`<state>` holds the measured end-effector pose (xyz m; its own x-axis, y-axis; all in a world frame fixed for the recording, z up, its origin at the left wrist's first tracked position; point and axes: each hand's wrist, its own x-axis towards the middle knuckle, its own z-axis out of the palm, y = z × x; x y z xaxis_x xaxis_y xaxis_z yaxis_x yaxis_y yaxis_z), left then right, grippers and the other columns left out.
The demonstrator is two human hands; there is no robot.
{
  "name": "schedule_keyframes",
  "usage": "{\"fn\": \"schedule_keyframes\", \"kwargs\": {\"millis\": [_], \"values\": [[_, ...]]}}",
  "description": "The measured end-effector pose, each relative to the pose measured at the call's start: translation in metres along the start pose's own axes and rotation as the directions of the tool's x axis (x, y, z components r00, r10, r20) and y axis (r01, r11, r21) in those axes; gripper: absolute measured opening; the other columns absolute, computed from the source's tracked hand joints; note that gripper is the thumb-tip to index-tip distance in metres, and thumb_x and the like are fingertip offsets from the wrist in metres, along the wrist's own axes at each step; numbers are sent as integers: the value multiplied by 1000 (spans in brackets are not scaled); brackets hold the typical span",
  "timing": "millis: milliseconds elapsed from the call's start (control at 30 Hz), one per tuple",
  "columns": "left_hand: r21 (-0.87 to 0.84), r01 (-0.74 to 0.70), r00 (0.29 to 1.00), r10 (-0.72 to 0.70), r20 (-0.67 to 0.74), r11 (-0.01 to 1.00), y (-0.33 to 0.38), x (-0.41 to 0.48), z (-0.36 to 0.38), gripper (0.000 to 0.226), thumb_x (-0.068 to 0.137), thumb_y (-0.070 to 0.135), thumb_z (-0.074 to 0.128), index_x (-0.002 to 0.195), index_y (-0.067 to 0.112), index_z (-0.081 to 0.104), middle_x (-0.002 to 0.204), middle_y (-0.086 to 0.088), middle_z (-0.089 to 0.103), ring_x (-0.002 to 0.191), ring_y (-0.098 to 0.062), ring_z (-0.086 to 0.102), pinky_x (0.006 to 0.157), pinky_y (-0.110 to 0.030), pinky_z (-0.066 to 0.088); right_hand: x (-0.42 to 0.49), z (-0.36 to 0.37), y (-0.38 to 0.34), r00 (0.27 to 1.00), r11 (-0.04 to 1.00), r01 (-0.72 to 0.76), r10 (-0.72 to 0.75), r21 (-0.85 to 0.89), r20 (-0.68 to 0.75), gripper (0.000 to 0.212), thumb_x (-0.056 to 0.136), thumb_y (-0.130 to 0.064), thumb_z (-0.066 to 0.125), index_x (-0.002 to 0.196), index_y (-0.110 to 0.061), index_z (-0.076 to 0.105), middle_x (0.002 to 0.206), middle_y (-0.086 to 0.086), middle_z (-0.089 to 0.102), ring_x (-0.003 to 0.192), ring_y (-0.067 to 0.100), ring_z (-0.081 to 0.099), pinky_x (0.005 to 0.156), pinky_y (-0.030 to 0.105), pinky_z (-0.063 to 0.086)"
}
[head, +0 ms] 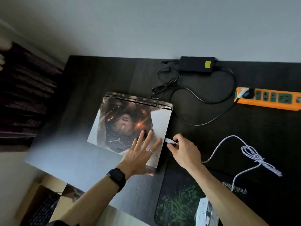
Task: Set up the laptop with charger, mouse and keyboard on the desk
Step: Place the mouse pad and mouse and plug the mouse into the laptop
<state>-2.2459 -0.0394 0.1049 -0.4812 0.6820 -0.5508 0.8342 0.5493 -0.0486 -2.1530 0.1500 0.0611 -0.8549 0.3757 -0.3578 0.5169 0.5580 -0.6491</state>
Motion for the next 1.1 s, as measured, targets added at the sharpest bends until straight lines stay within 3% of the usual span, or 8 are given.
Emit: {"fn": "schedule_keyframes", "kwargs": {"millis": [67, 167, 367, 667, 767, 933, 1000, 1100], "values": [[72, -3, 999, 6, -36, 997, -3, -5, 7, 141, 50, 69, 84, 158, 24, 6, 162, -23, 5, 146, -51, 15, 103, -62, 42, -4, 1, 0, 1000, 999, 29, -29, -46, -9, 19, 98, -45, 55, 104, -27, 52, 91, -4, 62, 82, 28, 66, 57, 36, 42], [67, -29, 998, 32, -47, 997, -7, -1, 10, 140, 51, 65, 85, 158, 22, 6, 160, -23, 7, 143, -53, 21, 94, -64, 48, -4, 1, -2, 999, 995, 42, -44, -90, -24, 16, 101, -40, 53, 108, -26, 54, 92, -3, 60, 82, 28, 65, 57, 34, 36], [8, -8, 1000, 8, -6, 1000, -3, 3, 4, 125, 74, 55, 77, 153, 28, -17, 163, -22, -10, 147, -50, -5, 111, -66, 30, 4, 0, -6, 999, 996, 13, -16, -86, -43, 15, 101, -40, 51, 110, -28, 53, 97, -2, 66, 85, 26, 67, 59, 37, 46], [-53, 51, 999, -50, 12, 997, 2, -2, 1, 115, 86, 30, 73, 153, 32, -20, 160, -11, -27, 146, -43, -22, 118, -63, 15, 4, 3, -3, 999, 997, 23, -25, -70, -36, 17, 99, -35, 57, 112, -24, 56, 96, 2, 69, 89, 28, 67, 66, 42, 51], [-78, 61, 998, -60, 11, 995, 4, -2, 0, 114, 87, 24, 71, 153, 33, -21, 160, -10, -29, 146, -42, -23, 119, -62, 13, -3, -1, -4, 999, 995, -34, 31, -93, -34, 33, 95, -30, 63, 126, -20, 55, 109, 8, 68, 98, 31, 66, 76, 43, 53], [-84, 95, 994, -99, -42, 992, 7, -5, 1, 113, 87, 22, 71, 153, 34, -20, 162, -11, -24, 148, -41, -16, 118, -60, 18, -62, -39, 12, 938, 971, 94, -160, -220, -307, 37, 84, -18, 76, 118, -10, 64, 104, 8, 66, 94, 29, 60, 78, 43, 53], [-100, 141, 986, -149, -75, 985, 14, -6, 2, 107, 89, 15, 66, 154, 32, -17, 163, -12, -18, 150, -41, -9, 116, -59, 21, -95, -57, 26, 947, 983, 26, -83, -184, -309, 32, 82, -20, 77, 112, -14, 64, 98, 1, 63, 90, 25, 59, 73, 39, 52], [-226, 214, 970, -234, -64, 950, 46, -17, 6, 92, 88, 6, 55, 158, 24, -3, 164, -16, -5, 150, -42, 2, 117, -58, 20, -142, -69, 49, 967, 954, -239, 216, -179, -138, 33, 85, -40, 72, 109, -23, 58, 98, -6, 60, 93, 22, 63, 73, 37, 51]]}}
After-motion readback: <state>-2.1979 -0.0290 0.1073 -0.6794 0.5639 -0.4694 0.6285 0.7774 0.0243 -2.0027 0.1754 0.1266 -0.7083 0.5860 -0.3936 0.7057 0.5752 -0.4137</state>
